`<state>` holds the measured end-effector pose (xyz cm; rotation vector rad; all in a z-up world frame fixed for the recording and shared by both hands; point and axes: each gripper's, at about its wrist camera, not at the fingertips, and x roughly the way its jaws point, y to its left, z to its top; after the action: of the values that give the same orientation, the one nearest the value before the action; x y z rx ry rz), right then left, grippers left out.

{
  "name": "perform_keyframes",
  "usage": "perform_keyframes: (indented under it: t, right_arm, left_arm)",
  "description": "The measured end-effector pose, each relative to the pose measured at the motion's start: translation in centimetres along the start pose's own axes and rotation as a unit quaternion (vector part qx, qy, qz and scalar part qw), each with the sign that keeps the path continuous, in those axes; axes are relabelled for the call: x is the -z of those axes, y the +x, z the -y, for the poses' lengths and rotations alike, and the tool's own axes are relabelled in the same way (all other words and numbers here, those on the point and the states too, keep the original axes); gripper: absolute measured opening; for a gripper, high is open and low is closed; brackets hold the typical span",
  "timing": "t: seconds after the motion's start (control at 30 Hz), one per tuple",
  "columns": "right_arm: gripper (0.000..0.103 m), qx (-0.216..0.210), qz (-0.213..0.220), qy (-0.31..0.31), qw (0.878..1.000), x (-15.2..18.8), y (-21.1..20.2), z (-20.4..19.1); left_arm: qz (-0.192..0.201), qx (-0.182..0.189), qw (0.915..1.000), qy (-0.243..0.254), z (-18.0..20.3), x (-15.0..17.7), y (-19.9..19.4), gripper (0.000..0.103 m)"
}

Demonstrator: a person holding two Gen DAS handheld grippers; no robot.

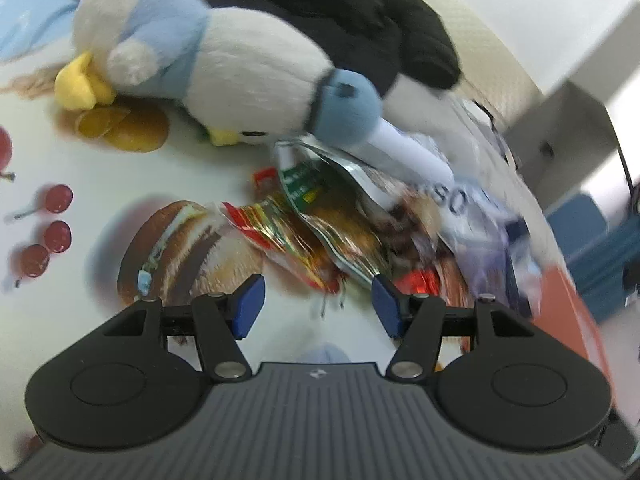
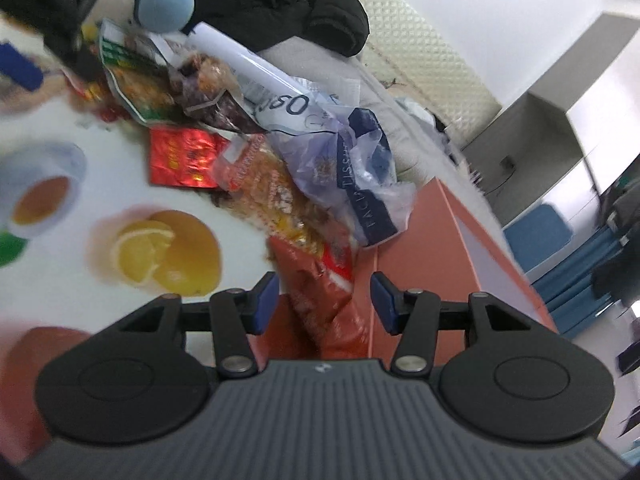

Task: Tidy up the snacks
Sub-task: 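Grasp the red-yellow stick snack packet with the left tool while the right tool reaches the red bag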

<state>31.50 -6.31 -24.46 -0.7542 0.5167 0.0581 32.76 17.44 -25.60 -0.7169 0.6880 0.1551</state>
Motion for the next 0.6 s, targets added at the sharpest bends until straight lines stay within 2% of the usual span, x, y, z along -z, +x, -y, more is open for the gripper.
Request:
perform_keyframes:
  t: [0.1,0.2,0.3,0.37,0.43,0.5,0.53,0.6]
  right_arm:
    - [0.052,0.005,-0.008,-0.010,1.000,0.0,1.2,-0.2]
    - [0.052,0.004,-0.017,-0.024,1.000,0.2,2.4,-0.6]
    - [0.051,0.001,-0.013,-0.010,1.000,0.1,2.9,-0.6]
    - [0.048,0.005,-0.020,-0.008,1.000,0.0,3.4,-0.9]
    - [0.043,0.015,-0.026,-0.008,1.000,0.1,4.1,-1.1]
    - [0.038,0.023,-0.033,-0.008,0.999,0.1,4.6,-1.1]
    - [0.027,0.028,-0.032,-0.009,0.999,0.1,4.6,-1.2]
    - [0.022,0.034,-0.027,-0.017,0.999,-0.2,4.3,-1.2]
  left_arm:
    - [0.001,0.001,0.9996,-0.028,-0.6,-0.5,1.1,0.062]
    - [0.000,-0.009,0.9993,-0.036,-1.0,-0.7,2.1,0.048]
    - [0.010,-0.017,0.9990,-0.041,-1.3,-0.8,2.6,0.033]
    - [0.011,-0.025,0.9988,-0.041,-1.4,-0.9,2.8,0.017]
    - [0.011,-0.019,0.9988,-0.044,-1.6,-0.9,2.7,0.010]
    - [0.011,-0.023,0.9991,-0.032,-1.5,-0.8,2.5,0.007]
    - [0.013,-0.025,0.9993,-0.025,-1.4,-0.7,2.3,0.006]
    - [0.017,-0.018,0.9992,-0.030,-1.4,-0.5,1.7,0.006]
